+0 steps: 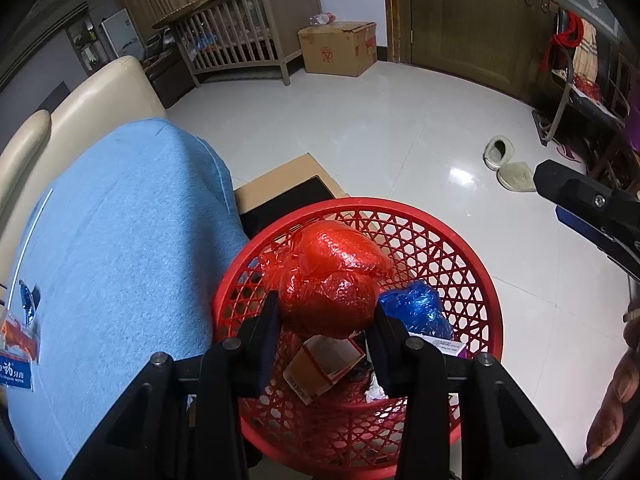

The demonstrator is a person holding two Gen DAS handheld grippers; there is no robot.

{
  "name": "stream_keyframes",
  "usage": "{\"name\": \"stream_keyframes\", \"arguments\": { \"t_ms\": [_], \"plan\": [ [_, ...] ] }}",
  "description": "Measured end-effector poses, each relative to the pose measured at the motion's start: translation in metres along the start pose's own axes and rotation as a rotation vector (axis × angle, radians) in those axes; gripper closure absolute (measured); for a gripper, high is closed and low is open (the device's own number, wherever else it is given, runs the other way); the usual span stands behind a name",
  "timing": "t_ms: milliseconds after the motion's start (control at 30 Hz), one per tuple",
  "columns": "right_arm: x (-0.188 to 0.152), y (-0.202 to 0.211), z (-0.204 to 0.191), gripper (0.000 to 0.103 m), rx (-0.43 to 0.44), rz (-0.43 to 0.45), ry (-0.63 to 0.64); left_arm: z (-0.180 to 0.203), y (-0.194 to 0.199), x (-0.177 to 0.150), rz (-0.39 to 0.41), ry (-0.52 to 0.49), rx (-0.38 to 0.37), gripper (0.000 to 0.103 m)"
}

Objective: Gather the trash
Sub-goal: 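Lower the red bag into the wastebasket and open the left tool, then move both tools back over the table toward the remaining trash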

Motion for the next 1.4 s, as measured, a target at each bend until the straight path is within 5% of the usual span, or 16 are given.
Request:
{"name": "stream_keyframes", "arguments": {
  "t_ms": [267,300,367,733,1400],
  "plan": [
    [0.001,0.002,-0.003,0.028,0.004,0.005,-0.004,0.002,-0.010,-0.004,-0.029,0.000,-0.010,0.055],
    [0.001,0.002,-0.004,0.028,0.005,0.006,-0.004,0.004,-0.013,-0.006,-0.040,-0.003,-0.015,0.050],
    [0.001,0.003,-0.007,0.028,0.008,0.007,-0.003,0.004,-0.016,-0.008,-0.050,-0.011,-0.007,0.024],
    [0.002,0.002,-0.031,0.028,0.043,0.013,0.023,-0.019,-0.001,-0.005,-0.010,0.020,0.017,0.024],
    [-0.032,-0.002,-0.160,0.028,0.190,-0.038,0.207,-0.119,0.050,-0.005,0.102,0.215,0.087,0.024]
  ]
}}
Point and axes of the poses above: each gripper's, at about its wrist camera, not at the fingertips, and y roughly against the way its jaws point, z to its right, x to its top, the point moved 10 cm from there along -y, roughly the way its jaws point, and after that the axes turned 14 degrees about z, right-handed, at the moved point
